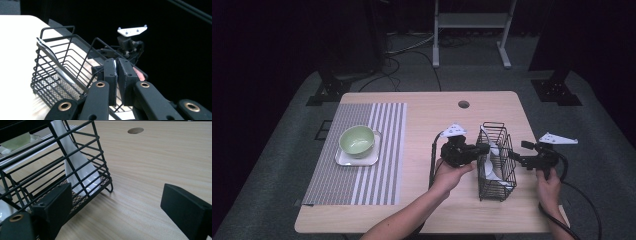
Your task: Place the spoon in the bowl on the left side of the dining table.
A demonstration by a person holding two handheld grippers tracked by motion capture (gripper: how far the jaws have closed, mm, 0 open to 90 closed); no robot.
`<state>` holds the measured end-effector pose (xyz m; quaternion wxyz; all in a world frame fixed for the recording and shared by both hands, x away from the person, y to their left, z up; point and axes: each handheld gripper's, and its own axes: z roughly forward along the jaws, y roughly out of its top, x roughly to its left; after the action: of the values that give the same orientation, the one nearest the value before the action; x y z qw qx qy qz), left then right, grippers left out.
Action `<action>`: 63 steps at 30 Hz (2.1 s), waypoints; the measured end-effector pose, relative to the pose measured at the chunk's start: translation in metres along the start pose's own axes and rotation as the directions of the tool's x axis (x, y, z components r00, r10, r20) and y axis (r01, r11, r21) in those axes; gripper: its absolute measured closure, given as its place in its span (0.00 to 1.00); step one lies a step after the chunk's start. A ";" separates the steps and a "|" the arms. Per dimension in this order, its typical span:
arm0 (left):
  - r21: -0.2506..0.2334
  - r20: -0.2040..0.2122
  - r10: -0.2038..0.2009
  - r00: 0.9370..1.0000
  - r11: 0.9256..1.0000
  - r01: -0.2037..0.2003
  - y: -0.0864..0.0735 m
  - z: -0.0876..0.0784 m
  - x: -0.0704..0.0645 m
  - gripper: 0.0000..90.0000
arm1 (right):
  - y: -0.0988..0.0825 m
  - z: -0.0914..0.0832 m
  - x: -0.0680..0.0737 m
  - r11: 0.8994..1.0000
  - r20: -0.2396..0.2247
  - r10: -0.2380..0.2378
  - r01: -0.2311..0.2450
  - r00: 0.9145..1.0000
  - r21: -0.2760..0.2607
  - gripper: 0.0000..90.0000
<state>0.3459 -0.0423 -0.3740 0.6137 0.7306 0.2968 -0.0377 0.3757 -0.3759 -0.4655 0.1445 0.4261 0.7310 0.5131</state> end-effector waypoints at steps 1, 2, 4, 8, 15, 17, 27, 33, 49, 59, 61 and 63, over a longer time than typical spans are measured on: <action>-0.010 0.006 -0.007 1.000 1.000 0.007 0.002 -0.002 -0.001 0.95 | 0.000 0.000 0.000 1.000 0.000 0.000 0.000 1.000 0.000 0.11; -0.010 0.006 -0.007 1.000 1.000 0.007 0.002 -0.002 -0.001 0.95 | 0.000 0.000 0.000 1.000 0.000 0.000 0.000 1.000 0.000 0.11; -0.017 0.012 -0.009 1.000 1.000 0.010 0.005 -0.004 -0.003 0.95 | 0.000 0.000 0.000 1.000 0.000 0.001 -0.001 1.000 0.000 0.10; -0.022 0.023 0.001 1.000 1.000 0.000 0.010 -0.006 -0.007 0.95 | 0.000 0.000 0.000 1.000 0.002 0.002 -0.002 1.000 -0.001 0.10; -0.039 0.034 -0.006 0.999 0.999 0.007 0.020 -0.011 -0.012 0.95 | 0.000 0.000 0.000 1.000 0.004 0.001 -0.001 1.000 0.001 0.10; -0.041 0.035 0.002 0.999 0.999 0.000 0.023 -0.012 -0.014 0.95 | 0.000 0.000 0.000 1.000 0.005 0.001 -0.001 1.000 0.003 0.10; -0.049 0.040 0.026 0.999 0.999 -0.024 0.036 -0.014 -0.024 0.95 | 0.000 0.001 0.000 1.000 0.009 0.002 -0.002 1.000 0.006 0.10; -0.051 0.042 0.029 0.999 0.998 -0.027 0.041 -0.014 -0.028 0.95 | 0.000 0.001 0.000 1.000 0.009 0.002 -0.002 1.000 0.007 0.10; -0.079 0.046 0.045 0.998 0.996 -0.041 0.057 -0.030 -0.035 0.95 | 0.000 0.001 0.000 1.000 0.014 0.008 -0.008 1.000 0.012 0.10; -0.094 0.021 0.052 0.998 0.994 -0.049 0.062 -0.043 -0.033 0.95 | 0.000 0.002 0.000 1.000 0.018 0.005 -0.005 1.000 0.015 0.10; -0.098 0.018 0.050 0.999 0.994 -0.048 0.062 -0.045 -0.032 0.95 | 0.000 0.002 0.000 1.000 0.018 0.005 -0.005 1.000 0.014 0.10; -0.099 0.015 0.048 0.999 0.994 -0.046 0.063 -0.047 -0.031 0.95 | 0.000 0.002 0.000 1.000 0.018 0.005 -0.005 1.000 0.013 0.10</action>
<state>0.3359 -0.0151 -0.2947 0.6523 0.7059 0.2757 -0.0148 0.3770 -0.3753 -0.4664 0.1471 0.4336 0.7320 0.5046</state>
